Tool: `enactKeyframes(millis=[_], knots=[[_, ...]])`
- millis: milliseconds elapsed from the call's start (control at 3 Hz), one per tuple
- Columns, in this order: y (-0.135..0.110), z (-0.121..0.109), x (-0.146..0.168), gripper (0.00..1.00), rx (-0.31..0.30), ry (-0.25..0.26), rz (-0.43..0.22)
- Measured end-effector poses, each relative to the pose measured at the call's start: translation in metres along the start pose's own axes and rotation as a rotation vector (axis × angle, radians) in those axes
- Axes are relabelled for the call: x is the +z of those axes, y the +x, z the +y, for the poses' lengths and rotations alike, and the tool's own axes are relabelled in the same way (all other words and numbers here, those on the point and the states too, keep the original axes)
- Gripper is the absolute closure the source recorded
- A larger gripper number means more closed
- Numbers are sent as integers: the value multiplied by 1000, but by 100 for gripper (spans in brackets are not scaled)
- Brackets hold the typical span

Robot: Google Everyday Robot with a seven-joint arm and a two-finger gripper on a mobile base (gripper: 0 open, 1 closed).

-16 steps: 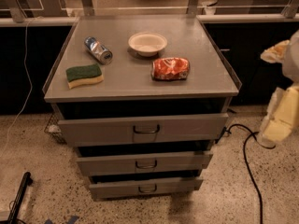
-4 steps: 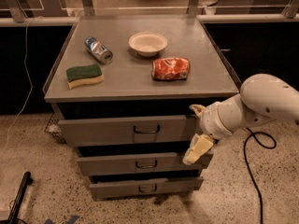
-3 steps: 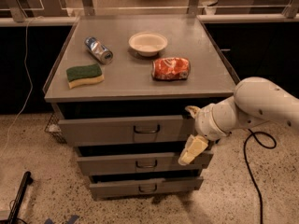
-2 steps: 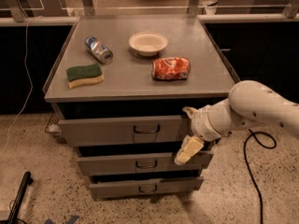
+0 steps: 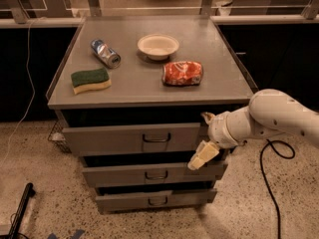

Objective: Open top drawer

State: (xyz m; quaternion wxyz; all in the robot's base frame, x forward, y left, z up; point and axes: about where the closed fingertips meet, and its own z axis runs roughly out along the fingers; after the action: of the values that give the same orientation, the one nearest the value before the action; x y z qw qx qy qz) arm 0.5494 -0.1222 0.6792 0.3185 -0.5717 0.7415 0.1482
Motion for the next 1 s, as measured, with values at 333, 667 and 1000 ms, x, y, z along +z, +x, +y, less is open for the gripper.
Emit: enactKeyframes(millis=[333, 667, 1000], knots=[[10, -7, 1, 0, 31, 16, -9], [12, -15, 8, 0, 49, 25, -22], [11, -18, 19, 0, 66, 23, -29]])
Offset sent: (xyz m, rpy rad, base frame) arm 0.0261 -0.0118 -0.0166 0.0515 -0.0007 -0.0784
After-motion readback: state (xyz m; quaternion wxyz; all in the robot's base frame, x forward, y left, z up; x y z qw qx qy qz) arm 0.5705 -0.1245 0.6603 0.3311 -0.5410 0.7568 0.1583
